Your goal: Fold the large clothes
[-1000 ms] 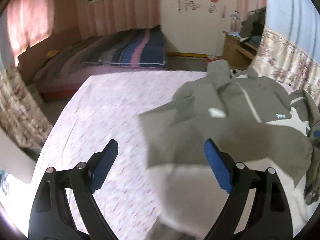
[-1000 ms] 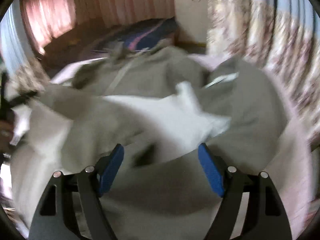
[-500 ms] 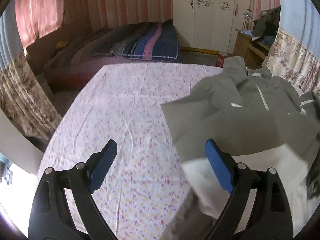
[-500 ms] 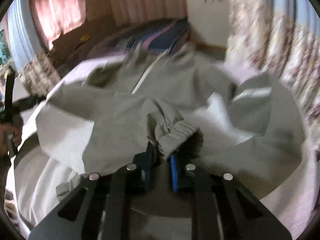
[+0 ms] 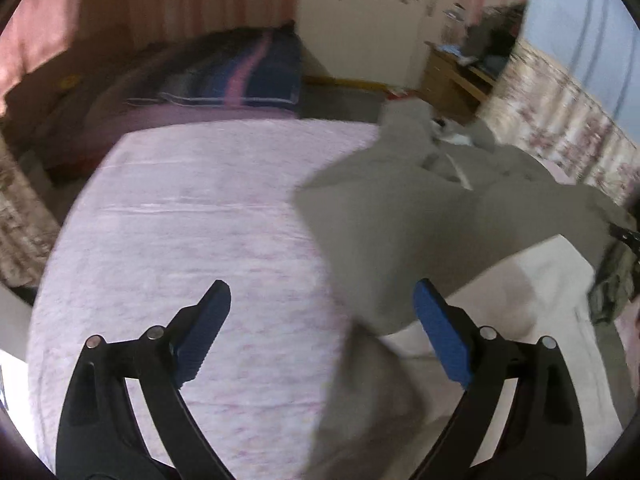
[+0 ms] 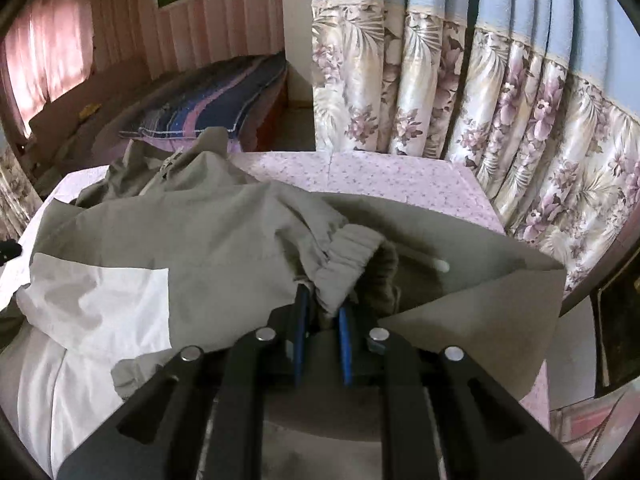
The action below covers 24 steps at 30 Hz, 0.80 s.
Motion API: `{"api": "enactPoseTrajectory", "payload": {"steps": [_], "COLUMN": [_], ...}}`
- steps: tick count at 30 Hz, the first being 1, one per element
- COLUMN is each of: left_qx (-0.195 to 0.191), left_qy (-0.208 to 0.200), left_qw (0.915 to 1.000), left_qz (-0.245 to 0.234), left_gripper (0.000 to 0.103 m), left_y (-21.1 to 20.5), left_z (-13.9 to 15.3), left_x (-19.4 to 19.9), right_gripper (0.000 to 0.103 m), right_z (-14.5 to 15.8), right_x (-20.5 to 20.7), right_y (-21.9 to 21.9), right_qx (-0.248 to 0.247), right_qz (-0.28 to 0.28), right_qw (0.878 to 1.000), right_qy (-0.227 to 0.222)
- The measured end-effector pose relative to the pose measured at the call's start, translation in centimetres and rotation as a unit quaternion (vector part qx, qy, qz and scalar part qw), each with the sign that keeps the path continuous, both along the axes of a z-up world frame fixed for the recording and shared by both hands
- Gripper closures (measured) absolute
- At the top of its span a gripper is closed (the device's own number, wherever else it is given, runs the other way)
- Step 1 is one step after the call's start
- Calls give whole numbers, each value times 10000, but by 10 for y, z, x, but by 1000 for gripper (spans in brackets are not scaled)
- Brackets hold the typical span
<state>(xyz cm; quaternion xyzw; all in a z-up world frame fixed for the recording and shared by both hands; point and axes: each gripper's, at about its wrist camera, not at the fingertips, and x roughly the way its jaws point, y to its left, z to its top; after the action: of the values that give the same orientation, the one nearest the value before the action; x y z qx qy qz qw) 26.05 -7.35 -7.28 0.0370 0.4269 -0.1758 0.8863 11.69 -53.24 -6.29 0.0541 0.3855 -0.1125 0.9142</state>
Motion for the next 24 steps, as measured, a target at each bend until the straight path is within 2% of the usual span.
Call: {"api": "enactPoseTrajectory", "payload": {"steps": [2,6,8,9,10,12,14,16,19,22,24], "left_qx": [293,343,260,346,486,885,1078,1140,1265,1625,2019], "left_qy": [-20,133,227,235,163,-132,-350,-459,-665,-752,-696], "left_qw": [9996,9992,9994,9991,9987,9959,9936,9923,9891,9828,9759], "left_qz": [-11,148,87,20,-12,-87,33,136,367,463,451], "left_gripper": [11,12,39,70,88,101,103,103,102,99,98], "left_y": [-16,-30,-36,-40,-43,-48,-36,-21,6,11,10], "left_z": [-7,-19,-23,-25,-26,-23,-13,0,22,16,-5], "left_x": [6,20,27,28,30,31,37,47,68,83,91], "right_gripper": [89,87,86,86,86,86,86,86,86,86,84], "right_z": [-2,-2,1,3,5,10,16,24,33,12,-15], "right_x": [1,1,-1,0,1,6,12,20,40,65,75], "right_y": [2,6,11,12,15,23,28,34,54,62,65], "right_qx": [47,66,94,110,143,117,236,553,617,834,920], "right_qz": [2,127,214,246,320,509,659,850,1035,902,776], "right_qw": [10000,9999,9996,9995,9993,9986,9975,9947,9925,9922,9908], "right_qy": [-37,-85,-134,-144,-141,-120,-130,-181,-197,230,611]}}
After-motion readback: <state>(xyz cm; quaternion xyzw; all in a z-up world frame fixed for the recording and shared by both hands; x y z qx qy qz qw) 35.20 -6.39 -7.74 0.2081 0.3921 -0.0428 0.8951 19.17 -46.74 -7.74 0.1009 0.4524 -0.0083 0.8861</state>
